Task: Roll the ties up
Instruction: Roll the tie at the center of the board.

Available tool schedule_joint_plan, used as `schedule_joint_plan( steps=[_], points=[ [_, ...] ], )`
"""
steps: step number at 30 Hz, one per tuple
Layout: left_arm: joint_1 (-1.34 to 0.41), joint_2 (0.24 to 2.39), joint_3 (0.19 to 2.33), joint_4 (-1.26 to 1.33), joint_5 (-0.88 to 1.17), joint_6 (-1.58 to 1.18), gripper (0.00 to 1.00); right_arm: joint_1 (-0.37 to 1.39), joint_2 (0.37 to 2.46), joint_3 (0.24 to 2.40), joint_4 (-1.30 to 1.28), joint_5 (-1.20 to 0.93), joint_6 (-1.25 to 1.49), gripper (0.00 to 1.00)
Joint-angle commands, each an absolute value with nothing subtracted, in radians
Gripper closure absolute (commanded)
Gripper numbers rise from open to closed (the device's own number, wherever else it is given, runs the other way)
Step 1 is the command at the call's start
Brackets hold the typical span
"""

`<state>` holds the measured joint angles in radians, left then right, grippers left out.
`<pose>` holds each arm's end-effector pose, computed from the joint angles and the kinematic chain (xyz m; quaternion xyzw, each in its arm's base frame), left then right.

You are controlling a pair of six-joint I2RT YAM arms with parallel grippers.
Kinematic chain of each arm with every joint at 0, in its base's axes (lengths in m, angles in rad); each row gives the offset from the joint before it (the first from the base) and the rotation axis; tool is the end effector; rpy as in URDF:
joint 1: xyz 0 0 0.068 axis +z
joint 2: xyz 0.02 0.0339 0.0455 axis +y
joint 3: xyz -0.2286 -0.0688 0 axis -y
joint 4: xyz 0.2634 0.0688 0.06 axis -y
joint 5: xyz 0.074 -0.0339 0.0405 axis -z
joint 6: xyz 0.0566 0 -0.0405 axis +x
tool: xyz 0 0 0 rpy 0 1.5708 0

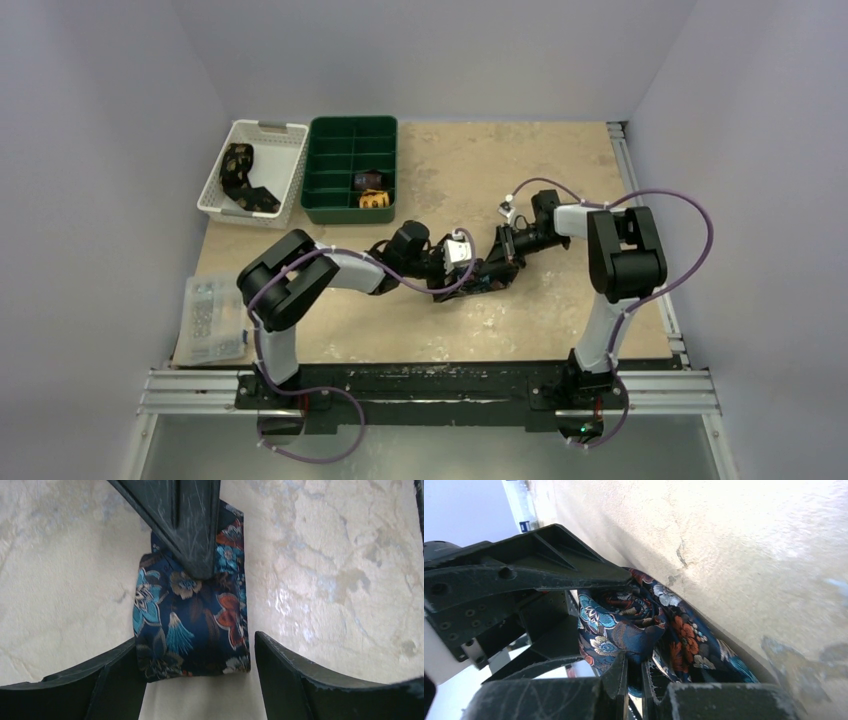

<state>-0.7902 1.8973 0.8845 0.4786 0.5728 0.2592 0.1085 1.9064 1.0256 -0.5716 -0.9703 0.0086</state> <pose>0.2515 -0.2975 0.0764 0.5386 0.6511 -0.3615 0.3942 0.3148 0.0813 0.0592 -0.0716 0.8806 0.4678 0.0250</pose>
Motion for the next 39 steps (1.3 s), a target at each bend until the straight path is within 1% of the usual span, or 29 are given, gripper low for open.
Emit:
schedule_joint_plan(
  steps=[1, 7, 10, 14, 16, 19, 21, 27, 29, 30, 31, 33, 34, 36, 38, 39],
  points=[
    [-0.785, 1.793, 0.768, 0.533, 0.527, 0.291, 0.29, 0.167, 1.991, 1.024, -0.464, -0.805, -0.022, 1.0],
    [-0.779, 1.726, 0.673, 0.581, 0.462, 0.261, 0.27, 0.233, 2.009, 1.039, -0.391, -0.832, 0.048, 1.0],
    [-0.779, 1.732, 0.676, 0.585, 0.461, 0.246, 0.25, 0.236, 2.022, 1.032, -0.379, -0.836, 0.049, 1.0],
    [-0.779, 1.751, 0.706, 0.592, 0.425, 0.157, 0.25, 0.236, 2.012, 0.997, -0.353, -0.841, 0.05, 1.0],
    [-0.781, 1.767, 0.728, 0.592, 0.405, 0.119, 0.29, 0.236, 2.003, 0.979, -0.335, -0.845, 0.058, 1.0],
    [-0.786, 1.779, 0.731, 0.612, 0.415, 0.119, 0.38, 0.236, 2.009, 0.98, -0.335, -0.845, 0.054, 1.0],
    [-0.789, 1.782, 0.729, 0.618, 0.417, 0.121, 0.42, 0.236, 2.02, 0.985, -0.333, -0.845, 0.056, 1.0],
    [-0.806, 1.821, 0.75, 0.647, 0.415, 0.149, 0.44, 0.239, 2.045, 0.987, -0.324, -0.837, 0.067, 1.0],
    [-0.808, 1.833, 0.757, 0.652, 0.417, 0.153, 0.49, 0.238, 2.049, 0.993, -0.336, -0.831, 0.063, 1.0],
    [-0.807, 1.836, 0.758, 0.648, 0.419, 0.158, 0.54, 0.239, 2.045, 0.995, -0.341, -0.829, 0.059, 1.0],
    [-0.808, 1.832, 0.758, 0.637, 0.42, 0.17, 0.61, 0.239, 2.038, 0.999, -0.347, -0.829, 0.058, 0.96],
    [-0.807, 1.807, 0.756, 0.564, 0.399, 0.186, 0.76, 0.238, 2.022, 1.021, -0.378, -0.825, 0.045, 0.76],
    [-0.808, 1.791, 0.764, 0.504, 0.38, 0.196, 0.8, 0.238, 2.006, 1.036, -0.399, -0.824, 0.039, 0.68],
    [-0.809, 1.757, 0.792, 0.346, 0.339, 0.2, 0.81, 0.237, 1.953, 1.059, -0.438, -0.831, 0.037, 0.56],
    [-0.814, 1.728, 0.803, 0.234, 0.306, 0.213, 0.82, 0.235, 1.896, 1.064, -0.458, -0.853, 0.034, 0.5],
    [-0.815, 1.718, 0.802, 0.2, 0.294, 0.225, 0.82, 0.234, 1.868, 1.062, -0.466, -0.861, 0.031, 0.49]
  ],
)
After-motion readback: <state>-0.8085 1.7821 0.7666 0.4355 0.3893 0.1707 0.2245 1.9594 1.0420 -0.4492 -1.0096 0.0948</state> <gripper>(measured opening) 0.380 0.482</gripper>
